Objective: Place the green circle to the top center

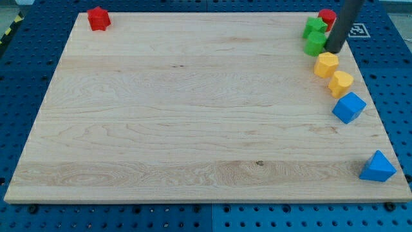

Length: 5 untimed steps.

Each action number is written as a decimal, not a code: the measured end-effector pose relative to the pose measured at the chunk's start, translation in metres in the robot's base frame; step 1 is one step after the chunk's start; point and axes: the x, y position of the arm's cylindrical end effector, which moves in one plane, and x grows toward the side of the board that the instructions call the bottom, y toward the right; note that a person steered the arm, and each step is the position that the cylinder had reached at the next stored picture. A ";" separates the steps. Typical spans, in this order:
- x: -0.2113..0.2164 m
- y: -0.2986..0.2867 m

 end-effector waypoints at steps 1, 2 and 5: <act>-0.001 -0.030; -0.008 -0.052; -0.038 -0.108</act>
